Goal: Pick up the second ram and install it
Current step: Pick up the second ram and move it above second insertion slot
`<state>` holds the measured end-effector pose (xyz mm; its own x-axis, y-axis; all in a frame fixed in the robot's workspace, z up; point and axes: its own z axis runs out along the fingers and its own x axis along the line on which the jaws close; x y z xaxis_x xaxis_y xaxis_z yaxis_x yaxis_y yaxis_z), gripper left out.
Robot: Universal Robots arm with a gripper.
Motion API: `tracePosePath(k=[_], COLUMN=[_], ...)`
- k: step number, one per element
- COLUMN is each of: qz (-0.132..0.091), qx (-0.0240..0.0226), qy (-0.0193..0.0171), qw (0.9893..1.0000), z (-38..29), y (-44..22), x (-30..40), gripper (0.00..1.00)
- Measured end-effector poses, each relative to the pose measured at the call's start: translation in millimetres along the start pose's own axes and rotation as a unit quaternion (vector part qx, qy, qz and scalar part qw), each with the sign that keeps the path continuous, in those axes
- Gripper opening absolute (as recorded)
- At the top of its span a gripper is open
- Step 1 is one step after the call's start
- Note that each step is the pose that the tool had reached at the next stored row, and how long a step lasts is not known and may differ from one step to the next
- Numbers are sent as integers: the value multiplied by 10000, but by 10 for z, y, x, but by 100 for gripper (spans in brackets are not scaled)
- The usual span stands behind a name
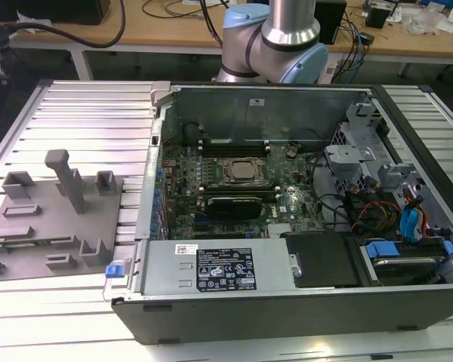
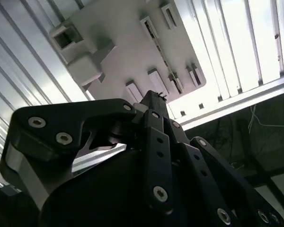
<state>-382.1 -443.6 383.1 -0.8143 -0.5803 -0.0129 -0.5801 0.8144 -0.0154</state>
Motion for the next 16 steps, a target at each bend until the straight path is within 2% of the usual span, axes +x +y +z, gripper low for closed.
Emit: tracePosePath(k=[3, 7, 9, 11, 14, 16], qz=[-288, -447, -560, -631, -905, -1193], qx=[0, -19, -90, -105, -108, -116], qy=[-2, -7, 47, 60, 57, 50], qw=[9996, 9990, 9984, 9979, 9958, 9928], z=[0, 0, 1, 1, 2, 2], y=[0, 0, 0, 1, 0, 0], x=[0, 0, 0, 0, 0, -1], gripper=[11, 11, 11, 11, 11, 11])
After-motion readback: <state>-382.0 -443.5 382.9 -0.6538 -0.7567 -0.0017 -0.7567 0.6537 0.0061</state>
